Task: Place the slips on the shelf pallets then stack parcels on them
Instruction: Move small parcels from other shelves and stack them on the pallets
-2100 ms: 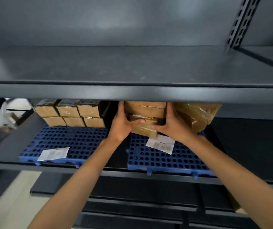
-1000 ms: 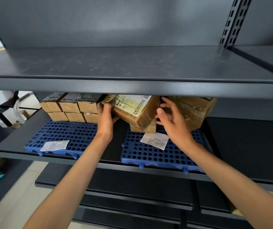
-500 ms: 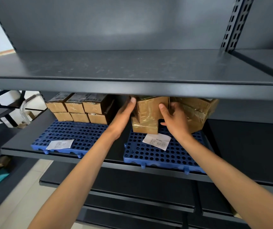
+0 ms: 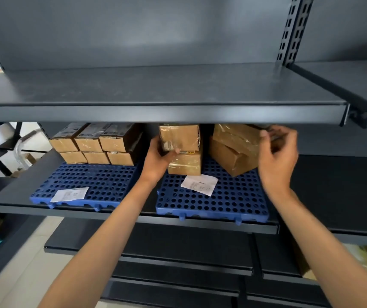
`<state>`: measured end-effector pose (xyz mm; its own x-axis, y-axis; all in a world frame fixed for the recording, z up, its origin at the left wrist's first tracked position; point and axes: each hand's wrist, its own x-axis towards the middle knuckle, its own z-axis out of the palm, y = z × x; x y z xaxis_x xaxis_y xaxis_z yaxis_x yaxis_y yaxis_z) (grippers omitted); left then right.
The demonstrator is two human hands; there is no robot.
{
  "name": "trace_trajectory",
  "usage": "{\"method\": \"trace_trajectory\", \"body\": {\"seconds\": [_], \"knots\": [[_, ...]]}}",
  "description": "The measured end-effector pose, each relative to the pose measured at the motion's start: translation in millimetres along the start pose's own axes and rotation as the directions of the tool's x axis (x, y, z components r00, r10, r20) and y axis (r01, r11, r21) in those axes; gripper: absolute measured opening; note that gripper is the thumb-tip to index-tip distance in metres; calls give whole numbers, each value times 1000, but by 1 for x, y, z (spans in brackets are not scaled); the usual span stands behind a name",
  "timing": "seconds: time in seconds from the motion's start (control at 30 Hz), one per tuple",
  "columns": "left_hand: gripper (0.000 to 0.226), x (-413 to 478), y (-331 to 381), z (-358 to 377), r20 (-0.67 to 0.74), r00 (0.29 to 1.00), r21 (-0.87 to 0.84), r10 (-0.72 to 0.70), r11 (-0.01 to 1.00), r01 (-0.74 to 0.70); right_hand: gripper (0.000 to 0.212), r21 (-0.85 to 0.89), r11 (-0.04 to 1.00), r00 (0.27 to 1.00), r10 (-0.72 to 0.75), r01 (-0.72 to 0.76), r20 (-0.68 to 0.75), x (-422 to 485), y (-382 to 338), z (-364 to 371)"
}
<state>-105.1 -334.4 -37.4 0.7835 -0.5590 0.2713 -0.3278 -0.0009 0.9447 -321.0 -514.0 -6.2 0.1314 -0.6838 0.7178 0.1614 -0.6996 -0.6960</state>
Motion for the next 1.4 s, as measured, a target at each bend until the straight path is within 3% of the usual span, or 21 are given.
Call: {"method": "trace_trajectory", "body": {"seconds": [0.1,0.17,0.27,0.33,0.43,0.53,0.63,0.77,0.87,0.97,1.1,1.27,1.4], "knots": [[47,1,-5,8,-27,1000,-58,7,998,-9,40,-111,982,988,153,-155,-26,10,32,-17],[55,3,-8,11,-14,1000,-90,-13,996,12,66,-151,961,972,236,-230,22,14,52,-23],[83,4,-5,14,62,997,-69,-43,997,48,107,-64,917,896,400,-395,191,27,70,-26],[78,7,-4,16,71,997,-66,-41,997,46,114,-51,886,825,450,-462,341,36,76,-26],[53,8,-5,11,52,998,-42,-46,998,48,88,20,863,755,431,-506,494,44,81,-22],[34,4,-7,2,97,994,-40,-51,998,56,57,-1,876,790,435,-482,432,43,86,-14],[42,-1,-7,-6,138,989,-22,-48,998,52,57,-62,890,806,436,-451,401,39,90,-9],[85,-5,-13,-4,232,970,52,-71,997,61,75,-85,860,745,481,-502,463,37,92,-3],[73,1,-16,7,158,984,69,-80,995,70,80,-66,826,678,502,-560,537,37,92,-1],[59,11,-13,19,117,991,116,-68,992,55,55,-41,793,633,515,-608,578,34,89,4],[49,29,-6,29,96,993,141,-67,989,53,51,-29,798,653,513,-602,557,29,85,12],[58,37,-8,37,128,987,154,-99,985,79,52,-75,832,667,492,-550,559,33,86,14],[61,30,-16,41,131,987,145,-93,987,74,49,-170,887,683,443,-430,580,32,84,14]]}}
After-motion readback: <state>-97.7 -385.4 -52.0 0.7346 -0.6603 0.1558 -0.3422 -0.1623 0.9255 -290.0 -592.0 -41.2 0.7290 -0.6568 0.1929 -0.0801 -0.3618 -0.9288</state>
